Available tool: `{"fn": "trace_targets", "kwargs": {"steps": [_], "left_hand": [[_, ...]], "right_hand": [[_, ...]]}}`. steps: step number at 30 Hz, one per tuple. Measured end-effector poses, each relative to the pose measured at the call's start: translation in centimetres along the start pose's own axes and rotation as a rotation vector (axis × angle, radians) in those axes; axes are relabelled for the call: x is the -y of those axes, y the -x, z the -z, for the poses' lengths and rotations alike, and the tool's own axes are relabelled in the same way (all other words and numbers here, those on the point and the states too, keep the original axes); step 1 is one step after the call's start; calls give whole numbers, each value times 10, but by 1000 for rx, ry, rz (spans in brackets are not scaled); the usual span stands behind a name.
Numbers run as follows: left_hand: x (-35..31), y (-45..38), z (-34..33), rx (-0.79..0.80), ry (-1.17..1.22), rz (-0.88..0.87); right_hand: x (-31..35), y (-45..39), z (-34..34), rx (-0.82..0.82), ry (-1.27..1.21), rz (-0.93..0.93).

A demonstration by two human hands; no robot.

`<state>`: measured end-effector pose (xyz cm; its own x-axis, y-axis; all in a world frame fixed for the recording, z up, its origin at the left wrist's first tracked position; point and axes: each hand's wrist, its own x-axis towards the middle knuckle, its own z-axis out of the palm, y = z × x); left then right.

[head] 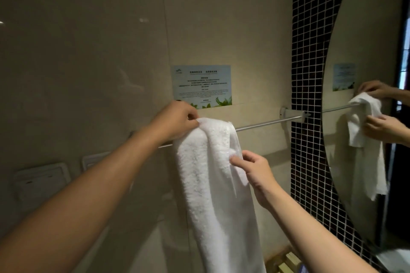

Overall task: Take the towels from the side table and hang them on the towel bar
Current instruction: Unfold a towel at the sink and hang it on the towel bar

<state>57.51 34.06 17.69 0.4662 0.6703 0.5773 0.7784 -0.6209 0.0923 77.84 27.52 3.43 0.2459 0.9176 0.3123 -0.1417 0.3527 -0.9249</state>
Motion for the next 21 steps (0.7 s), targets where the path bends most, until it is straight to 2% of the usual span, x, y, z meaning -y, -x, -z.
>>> {"fn": "trace_targets", "kwargs": {"steps": [3,7,10,13,17,21], "left_hand": [[6,1,-9,124,-29,71],[10,15,1,100,86,56],[-1,24,9,125,11,-20],[-7,24,8,93,-44,-59],[-8,18,7,55,-146,-144],[1,2,19,-34,-118,-91]], "right_hand": [[-12,7,-2,46,29,-50],[-29,14,2,6,-80,-76],[-31,22,-2,33,-7,11],[-37,22,-12,-2,112,59],[-34,16,-19,-16,116,44],[-12,2,-23,-40,112,85]]}}
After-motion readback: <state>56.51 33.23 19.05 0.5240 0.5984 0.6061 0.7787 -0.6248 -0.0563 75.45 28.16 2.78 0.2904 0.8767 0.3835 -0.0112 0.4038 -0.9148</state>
